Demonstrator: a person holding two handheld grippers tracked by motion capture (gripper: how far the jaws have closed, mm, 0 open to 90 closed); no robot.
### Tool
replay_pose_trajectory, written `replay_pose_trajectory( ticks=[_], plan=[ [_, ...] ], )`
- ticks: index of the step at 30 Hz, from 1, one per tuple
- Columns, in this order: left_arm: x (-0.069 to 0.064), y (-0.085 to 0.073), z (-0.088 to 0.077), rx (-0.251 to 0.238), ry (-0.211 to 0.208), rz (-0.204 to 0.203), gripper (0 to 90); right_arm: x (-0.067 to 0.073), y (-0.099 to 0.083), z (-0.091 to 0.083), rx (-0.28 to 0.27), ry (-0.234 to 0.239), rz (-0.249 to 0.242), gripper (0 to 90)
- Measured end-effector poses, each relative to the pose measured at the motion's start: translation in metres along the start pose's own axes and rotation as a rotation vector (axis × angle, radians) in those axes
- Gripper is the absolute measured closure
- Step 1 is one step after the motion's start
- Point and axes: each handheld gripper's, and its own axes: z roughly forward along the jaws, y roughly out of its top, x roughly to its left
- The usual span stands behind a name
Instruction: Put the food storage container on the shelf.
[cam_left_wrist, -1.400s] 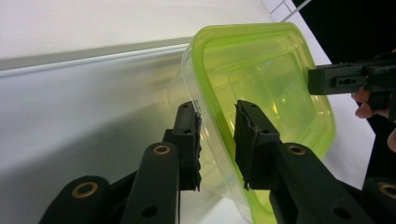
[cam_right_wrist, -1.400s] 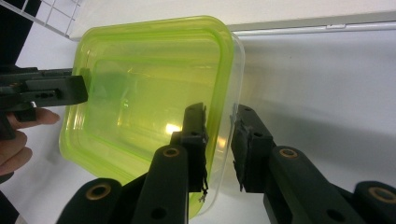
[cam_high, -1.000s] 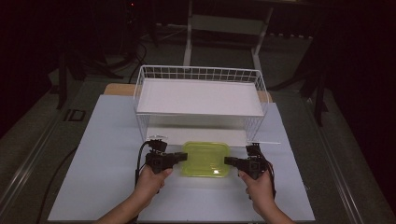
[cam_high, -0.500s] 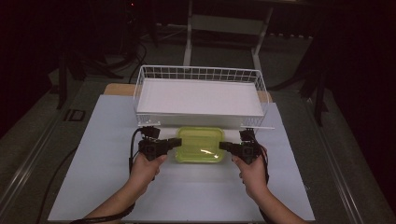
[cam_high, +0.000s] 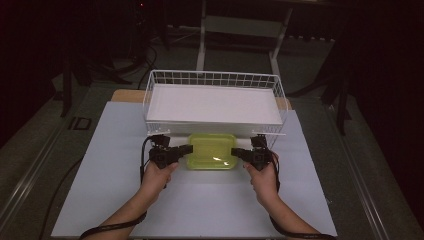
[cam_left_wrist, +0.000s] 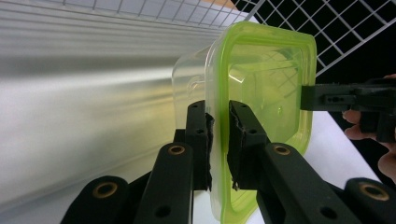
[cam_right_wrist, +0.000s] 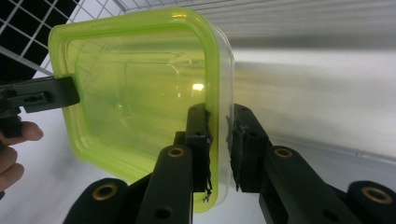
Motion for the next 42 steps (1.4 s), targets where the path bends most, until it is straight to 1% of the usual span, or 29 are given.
replay_pose_trajectory(
  ticks=[1, 2, 3, 4, 5, 6, 8, 10, 11, 13, 15, 16, 17, 18, 19, 20, 22, 24, 26, 28, 31, 32, 33, 35, 37, 38, 41, 42],
  plan=[
    [0.0, 0.0, 0.001, -0.006, 0.003, 0.0, 80.0, -0.001, 0.0, 0.002, -0.002, 0.002, 0.001, 78.8],
    [0.002, 0.001, 0.001, -0.005, 0.007, 0.018, 80.0, -0.002, 0.001, 0.004, -0.004, 0.006, -0.001, 78.9],
    [0.003, 0.001, 0.002, -0.013, 0.004, 0.026, 79.8, -0.003, 0.001, 0.006, -0.006, 0.004, -0.001, 78.9],
    [0.003, 0.001, 0.002, -0.013, 0.004, 0.026, 79.8, -0.003, 0.001, 0.006, -0.006, 0.004, -0.001, 78.9],
    [0.007, 0.001, 0.004, -0.018, 0.01, 0.011, 79.9, -0.004, 0.001, 0.009, -0.006, 0.009, 0.003, 78.9],
    [0.008, 0.001, 0.005, -0.019, 0.01, 0.004, 79.9, -0.003, 0.002, 0.011, -0.007, 0.004, 0.001, 78.8],
    [0.012, 0.0, 0.007, -0.018, 0.007, 0.002, 79.9, -0.002, 0.003, 0.014, -0.013, -0.009, -0.003, 78.7],
    [0.013, 0.0, 0.008, -0.022, 0.006, 0.002, 79.9, -0.004, 0.003, 0.017, -0.012, -0.005, 0.001, 78.7],
    [0.014, -0.001, 0.009, -0.043, 0.008, 0.015, 79.9, -0.004, 0.003, 0.018, -0.018, -0.005, 0.0, 78.7],
    [0.017, -0.001, 0.011, -0.045, 0.01, 0.015, 79.9, -0.004, 0.003, 0.02, -0.022, -0.013, -0.004, 78.6],
    [0.018, -0.001, 0.013, -0.046, 0.012, 0.014, 79.9, -0.005, 0.004, 0.022, -0.026, -0.021, 0.005, 78.5],
    [0.019, -0.001, 0.014, -0.047, 0.01, 0.006, 79.8, -0.005, 0.004, 0.023, -0.024, -0.026, 0.012, 78.4],
    [0.021, -0.001, 0.015, -0.046, 0.012, -0.002, 79.8, -0.005, 0.004, 0.024, -0.028, -0.021, 0.013, 78.4],
    [0.022, -0.001, 0.016, -0.049, 0.013, -0.008, 79.8, -0.006, 0.004, 0.024, -0.035, -0.02, 0.007, 78.5],
    [0.024, 0.0, 0.016, -0.05, 0.006, -0.01, 79.7, -0.005, 0.004, 0.025, -0.037, -0.027, 0.004, 78.5],
    [0.024, 0.0, 0.016, -0.05, 0.006, -0.01, 79.6, -0.003, 0.004, 0.025, -0.038, -0.039, 0.001, 78.4],
    [0.024, 0.002, 0.019, -0.057, 0.006, -0.021, 79.2, -0.005, 0.005, 0.026, -0.042, -0.039, 0.008, 78.5],
    [0.025, 0.002, 0.021, -0.068, 0.005, -0.006, 78.1, -0.006, 0.006, 0.026, -0.046, -0.037, 0.021, 78.1],
    [0.028, 0.002, 0.024, -0.082, 0.001, 0.028, 76.3, -0.006, 0.006, 0.027, -0.054, -0.048, 0.007, 77.3],
    [0.028, 0.002, 0.026, -0.09, 0.003, 0.024, 75.2, -0.006, 0.006, 0.027, -0.059, -0.055, 0.008, 76.9],
    [0.028, 0.001, 0.03, -0.091, 0.023, 0.045, 71.7, -0.007, 0.007, 0.03, -0.087, -0.072, 0.003, 75.0],
    [0.028, 0.001, 0.032, -0.095, 0.032, 0.049, 70.4, -0.008, 0.007, 0.031, -0.089, -0.08, 0.007, 74.4],
    [0.029, 0.0, 0.033, -0.101, 0.034, 0.046, 69.5, -0.008, 0.007, 0.032, -0.099, -0.092, 0.002, 73.7],
    [0.03, 0.0, 0.035, -0.107, 0.037, 0.055, 68.5, -0.009, 0.006, 0.034, -0.113, -0.096, -0.008, 73.0],
    [0.027, -0.001, 0.036, -0.121, 0.06, 0.07, 66.8, -0.009, 0.005, 0.034, -0.121, -0.098, -0.01, 71.0],
    [0.026, -0.002, 0.036, -0.123, 0.067, 0.077, 65.8, -0.01, 0.004, 0.036, -0.136, -0.099, -0.026, 70.0],
    [0.026, -0.002, 0.037, -0.136, 0.071, 0.081, 62.6, -0.01, 0.004, 0.037, -0.141, -0.1, -0.025, 69.2],
    [0.026, -0.002, 0.038, -0.139, 0.073, 0.075, 61.5, -0.01, 0.004, 0.037, -0.143, -0.101, -0.024, 68.5]
  ],
)
